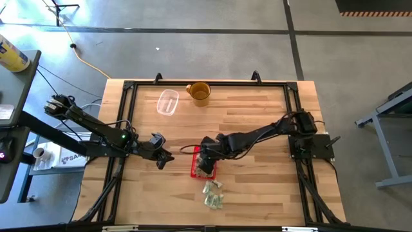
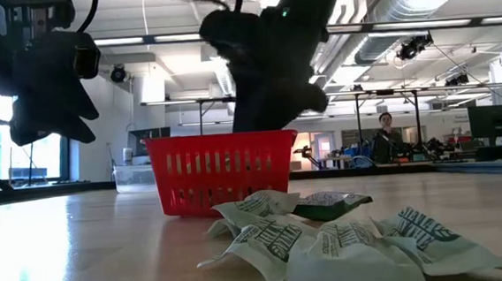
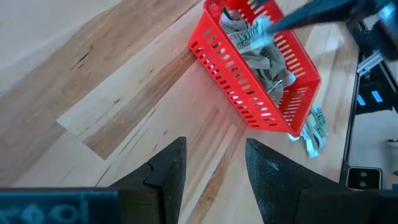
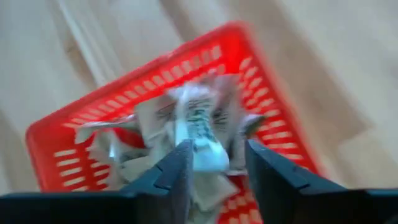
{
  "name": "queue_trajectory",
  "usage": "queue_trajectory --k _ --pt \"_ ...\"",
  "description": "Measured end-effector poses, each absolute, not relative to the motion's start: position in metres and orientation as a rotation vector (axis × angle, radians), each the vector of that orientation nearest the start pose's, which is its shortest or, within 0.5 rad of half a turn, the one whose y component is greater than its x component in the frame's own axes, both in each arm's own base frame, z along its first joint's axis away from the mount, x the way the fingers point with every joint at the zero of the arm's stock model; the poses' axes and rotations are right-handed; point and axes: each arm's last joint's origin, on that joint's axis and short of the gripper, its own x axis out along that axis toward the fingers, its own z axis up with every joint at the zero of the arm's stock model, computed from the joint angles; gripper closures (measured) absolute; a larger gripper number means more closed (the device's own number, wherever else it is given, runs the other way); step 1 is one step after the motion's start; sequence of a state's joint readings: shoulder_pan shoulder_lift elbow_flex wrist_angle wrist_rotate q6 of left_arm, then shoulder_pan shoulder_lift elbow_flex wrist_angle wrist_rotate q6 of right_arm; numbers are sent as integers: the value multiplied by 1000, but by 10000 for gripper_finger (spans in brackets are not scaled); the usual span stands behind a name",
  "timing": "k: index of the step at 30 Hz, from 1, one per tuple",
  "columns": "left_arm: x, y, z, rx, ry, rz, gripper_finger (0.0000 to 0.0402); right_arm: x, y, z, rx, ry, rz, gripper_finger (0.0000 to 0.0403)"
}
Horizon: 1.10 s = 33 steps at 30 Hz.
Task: Pick and place Stevia / Truvia into bins
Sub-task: Put the green stevia packet into the red basket
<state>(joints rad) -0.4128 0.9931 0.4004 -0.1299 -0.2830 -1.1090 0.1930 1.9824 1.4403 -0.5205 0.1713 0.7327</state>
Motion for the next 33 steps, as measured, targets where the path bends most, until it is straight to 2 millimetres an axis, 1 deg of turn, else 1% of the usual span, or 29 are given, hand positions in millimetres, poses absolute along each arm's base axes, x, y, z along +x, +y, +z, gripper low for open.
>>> queue_trajectory --k 2,4,8,11,14,17,19,22,25,27,33 --pt "172 -67 174 -819 661 257 204 403 80 198 434 951 -362 243" --pt "172 -67 174 -821 662 257 204 395 88 207 385 954 -362 225" --pt "172 -67 174 -820 663 257 204 370 106 211 260 1043 -454 203" --pt "172 -67 174 -820 662 257 204 353 124 210 180 1134 -441 198" --pt "172 -66 174 -812 655 265 204 342 151 205 125 1169 -339 197" --pt "172 -66 174 -807 648 274 204 332 178 196 134 1157 -248 199" --pt "172 -66 175 -807 646 275 204 328 190 186 160 1146 -225 201" --pt "172 -66 174 -805 649 277 204 325 202 170 209 1123 -200 202" --pt "172 -66 174 -804 649 278 204 331 210 160 254 1079 -151 203" --pt "172 -66 174 -804 650 278 204 336 211 154 265 1059 -153 203" --pt "172 -66 174 -803 652 280 204 346 202 140 250 1026 -224 203"
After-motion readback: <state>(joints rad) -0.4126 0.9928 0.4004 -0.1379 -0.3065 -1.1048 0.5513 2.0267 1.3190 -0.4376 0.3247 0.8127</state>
